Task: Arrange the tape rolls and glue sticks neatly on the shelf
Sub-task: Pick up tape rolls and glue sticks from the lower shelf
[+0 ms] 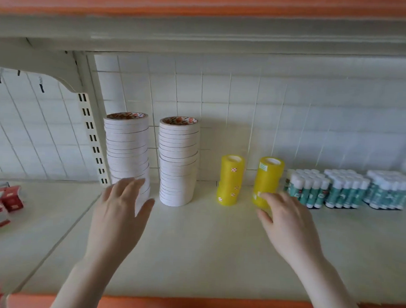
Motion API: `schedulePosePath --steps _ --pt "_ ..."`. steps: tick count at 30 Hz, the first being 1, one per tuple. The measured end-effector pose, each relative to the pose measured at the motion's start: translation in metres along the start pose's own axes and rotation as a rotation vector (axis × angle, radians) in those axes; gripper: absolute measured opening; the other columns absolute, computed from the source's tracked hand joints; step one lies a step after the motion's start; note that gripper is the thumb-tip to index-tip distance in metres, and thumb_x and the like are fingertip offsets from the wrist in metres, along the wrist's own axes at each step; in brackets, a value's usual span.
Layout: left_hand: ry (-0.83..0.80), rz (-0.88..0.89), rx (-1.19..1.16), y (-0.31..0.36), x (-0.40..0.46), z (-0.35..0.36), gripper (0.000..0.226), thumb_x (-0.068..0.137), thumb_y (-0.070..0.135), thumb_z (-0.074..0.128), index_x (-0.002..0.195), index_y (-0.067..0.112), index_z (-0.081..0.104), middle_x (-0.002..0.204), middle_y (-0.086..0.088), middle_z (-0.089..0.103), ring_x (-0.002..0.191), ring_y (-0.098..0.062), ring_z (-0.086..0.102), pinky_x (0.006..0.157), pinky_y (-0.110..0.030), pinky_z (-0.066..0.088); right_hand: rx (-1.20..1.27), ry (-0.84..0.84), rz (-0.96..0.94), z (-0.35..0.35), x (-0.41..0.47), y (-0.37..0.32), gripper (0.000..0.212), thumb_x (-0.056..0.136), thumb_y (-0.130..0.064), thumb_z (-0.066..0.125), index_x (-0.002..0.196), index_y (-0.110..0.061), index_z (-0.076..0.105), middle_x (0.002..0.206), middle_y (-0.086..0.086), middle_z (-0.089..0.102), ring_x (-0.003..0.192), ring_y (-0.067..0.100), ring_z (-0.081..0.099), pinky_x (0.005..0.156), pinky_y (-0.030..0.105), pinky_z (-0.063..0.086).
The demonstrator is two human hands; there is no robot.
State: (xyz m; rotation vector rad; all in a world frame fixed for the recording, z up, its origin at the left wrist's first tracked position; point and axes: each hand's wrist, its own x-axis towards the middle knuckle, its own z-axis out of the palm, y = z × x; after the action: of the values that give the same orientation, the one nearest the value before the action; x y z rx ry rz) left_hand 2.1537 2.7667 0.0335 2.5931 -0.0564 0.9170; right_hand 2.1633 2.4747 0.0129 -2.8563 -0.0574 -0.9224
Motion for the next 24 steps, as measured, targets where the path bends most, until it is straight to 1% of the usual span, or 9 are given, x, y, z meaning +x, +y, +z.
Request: schedulePosePath --steps 4,6,8,10,12,15,18,22,24 --pt "-0.087 0.076 -0.084 0.019 -0.016 0.014 0.043 0.081 0.023 0.069 0.122 0.010 0.060 0.121 -0.010 0.059 0.111 -0.034 0.050 0.090 -0.047 0.044 -0.100 0.104 0.149 -0.021 -0.043 0.010 0.036 0.062 -0.017 0.083 0.094 -0.009 0.069 0.079 0.010 0.065 0.071 0.033 0.063 0.061 0.038 0.050" --pt "-0.126 0.111 -0.127 0.033 -0.024 0.023 0.044 0.082 0.024 0.068 0.123 0.011 0.060 0.122 -0.010 0.059 0.112 -0.035 0.050 0.091 -0.047 0.044 -0.134 0.114 0.211 -0.030 -0.065 0.015 0.039 0.060 -0.015 0.084 0.095 -0.008 0.069 0.080 0.010 0.065 0.071 0.034 0.063 0.061 0.039 0.050" --pt "-0.163 0.144 -0.170 0.054 -0.031 0.031 0.043 0.082 0.025 0.069 0.122 0.011 0.060 0.122 -0.010 0.059 0.111 -0.035 0.050 0.090 -0.047 0.044 -0.159 0.100 0.241 -0.039 -0.084 0.027 0.039 0.061 -0.014 0.083 0.096 -0.009 0.069 0.083 0.011 0.065 0.073 0.034 0.063 0.062 0.041 0.051" --pt "-0.195 0.189 -0.219 0.079 -0.036 0.039 0.042 0.081 0.024 0.070 0.120 0.011 0.061 0.119 -0.010 0.060 0.109 -0.036 0.051 0.088 -0.047 0.045 -0.195 0.086 0.277 -0.051 -0.100 0.045 0.039 0.063 -0.014 0.082 0.099 -0.009 0.068 0.085 0.011 0.065 0.075 0.034 0.064 0.064 0.041 0.052" --pt "-0.220 0.247 -0.249 0.108 -0.041 0.046 0.042 0.080 0.023 0.071 0.119 0.010 0.062 0.117 -0.011 0.061 0.106 -0.037 0.052 0.087 -0.047 0.045 -0.233 0.093 0.330 -0.067 -0.114 0.068 0.039 0.062 -0.015 0.083 0.098 -0.009 0.069 0.083 0.010 0.065 0.074 0.033 0.064 0.062 0.041 0.052" --pt "-0.239 0.327 -0.285 0.156 -0.049 0.059 0.041 0.078 0.021 0.073 0.116 0.008 0.063 0.116 -0.014 0.062 0.104 -0.039 0.054 0.086 -0.047 0.046 -0.296 0.089 0.430 -0.090 -0.133 0.106 0.037 0.061 -0.017 0.083 0.095 -0.010 0.070 0.080 0.009 0.065 0.072 0.032 0.064 0.062 0.038 0.052" --pt "-0.249 0.393 -0.337 0.214 -0.060 0.075 0.041 0.078 0.021 0.074 0.115 0.008 0.064 0.117 -0.014 0.062 0.105 -0.039 0.054 0.086 -0.048 0.047 -0.303 0.076 0.518 -0.111 -0.156 0.151 0.034 0.065 -0.019 0.082 0.096 -0.011 0.069 0.082 0.008 0.064 0.073 0.031 0.063 0.064 0.039 0.051" --pt "-0.269 0.444 -0.400 0.307 -0.089 0.099 0.039 0.082 0.029 0.070 0.116 0.011 0.064 0.120 -0.011 0.061 0.112 -0.037 0.051 0.087 -0.047 0.046 -0.286 0.084 0.603 -0.140 -0.195 0.233 0.035 0.071 -0.023 0.078 0.103 -0.013 0.068 0.091 0.006 0.065 0.080 0.029 0.064 0.068 0.038 0.052" --pt "-0.277 0.446 -0.433 0.360 -0.109 0.111 0.043 0.082 0.040 0.060 0.116 0.014 0.064 0.121 -0.008 0.060 0.114 -0.034 0.051 0.087 -0.046 0.047 -0.322 0.050 0.641 -0.159 -0.214 0.280 0.036 0.079 -0.030 0.071 0.112 -0.017 0.064 0.103 0.004 0.065 0.092 0.026 0.063 0.076 0.038 0.050"
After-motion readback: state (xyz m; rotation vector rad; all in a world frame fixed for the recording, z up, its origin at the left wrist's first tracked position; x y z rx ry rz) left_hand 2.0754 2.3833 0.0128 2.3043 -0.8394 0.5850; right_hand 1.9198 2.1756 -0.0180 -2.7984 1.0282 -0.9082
